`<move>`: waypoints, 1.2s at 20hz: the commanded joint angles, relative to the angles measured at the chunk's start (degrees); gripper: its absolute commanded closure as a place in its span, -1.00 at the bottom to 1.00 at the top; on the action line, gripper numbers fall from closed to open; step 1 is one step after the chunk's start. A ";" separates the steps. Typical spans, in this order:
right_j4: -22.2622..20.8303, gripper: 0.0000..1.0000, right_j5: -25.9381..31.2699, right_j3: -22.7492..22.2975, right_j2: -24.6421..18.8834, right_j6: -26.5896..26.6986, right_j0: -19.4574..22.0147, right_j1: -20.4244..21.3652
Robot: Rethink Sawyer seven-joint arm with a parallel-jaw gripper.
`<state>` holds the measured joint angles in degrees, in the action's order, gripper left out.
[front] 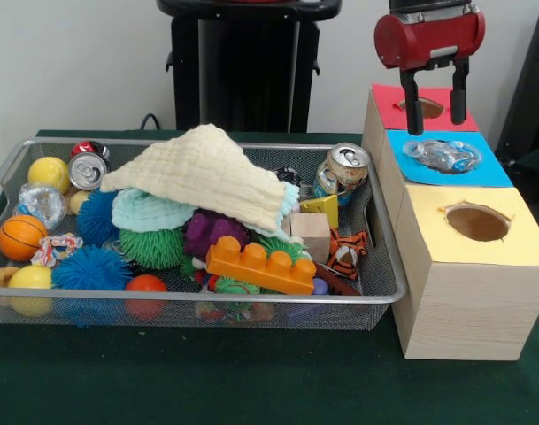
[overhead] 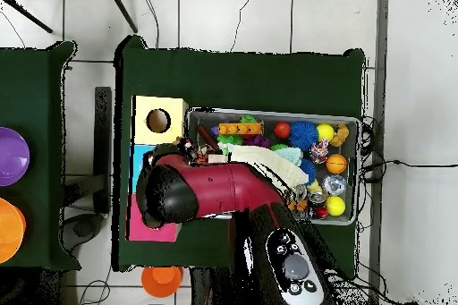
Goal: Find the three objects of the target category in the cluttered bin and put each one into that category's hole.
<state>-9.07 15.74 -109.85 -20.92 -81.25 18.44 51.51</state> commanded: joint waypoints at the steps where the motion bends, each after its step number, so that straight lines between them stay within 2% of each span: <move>1: 1.63 -1.00 1.02 -2.74 -3.55 -7.70 1.73 1.11; 4: 1.67 -1.00 -0.13 -4.52 -5.29 -7.67 2.86 2.19; 9: 3.70 -1.00 5.22 -1.14 -4.11 -7.90 1.07 2.79; 12: 7.34 -1.00 8.43 -4.85 -8.17 -5.88 5.01 7.63; 15: 7.82 -1.00 7.85 -7.56 -9.68 -4.57 7.08 9.69; 20: 5.27 -1.00 5.29 -7.45 -8.60 -4.77 6.76 6.87; 24: 4.14 -1.00 6.19 -6.22 -6.78 -5.24 5.32 5.42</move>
<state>-4.33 16.41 -112.76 -26.61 -81.25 23.73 58.95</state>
